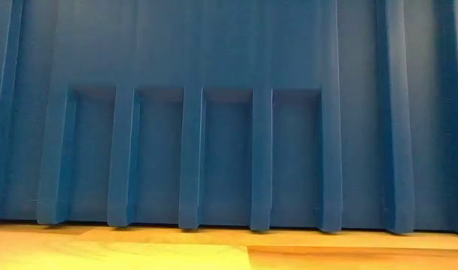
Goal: Pick and place slides into bin
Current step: Put the black slide into the blue bin
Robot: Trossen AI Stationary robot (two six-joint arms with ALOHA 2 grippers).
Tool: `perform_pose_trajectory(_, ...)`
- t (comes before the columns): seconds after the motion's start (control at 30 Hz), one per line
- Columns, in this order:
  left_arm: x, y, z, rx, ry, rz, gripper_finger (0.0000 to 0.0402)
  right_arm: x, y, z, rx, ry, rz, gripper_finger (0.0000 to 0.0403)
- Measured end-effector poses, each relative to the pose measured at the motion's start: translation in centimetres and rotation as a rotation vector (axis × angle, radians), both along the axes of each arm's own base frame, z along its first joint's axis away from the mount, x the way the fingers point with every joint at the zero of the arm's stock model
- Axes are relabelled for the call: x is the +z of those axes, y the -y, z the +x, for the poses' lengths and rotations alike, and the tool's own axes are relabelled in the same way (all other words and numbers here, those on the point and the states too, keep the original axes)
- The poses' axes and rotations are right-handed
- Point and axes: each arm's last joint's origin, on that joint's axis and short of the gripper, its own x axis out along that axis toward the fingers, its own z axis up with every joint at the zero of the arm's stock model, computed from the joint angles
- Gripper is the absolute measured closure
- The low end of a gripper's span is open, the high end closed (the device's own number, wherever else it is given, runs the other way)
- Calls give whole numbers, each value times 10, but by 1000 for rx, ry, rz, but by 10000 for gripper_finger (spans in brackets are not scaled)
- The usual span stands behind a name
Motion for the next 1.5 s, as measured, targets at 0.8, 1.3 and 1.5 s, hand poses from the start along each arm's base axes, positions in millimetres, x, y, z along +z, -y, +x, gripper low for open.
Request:
perform_pose_trajectory(0.8,-6,-18,5,-70,-90,-19,385,2,-2,5,8,58,19,201)
perform_pose_trajectory(1.3,23,-25,11,-185,-188,133,398,2,-1,5,28,37,-5,202)
perform_pose_trajectory(1.5,44,-24,8,-168,-326,194,399,2,-2,5,30,36,-1,203)
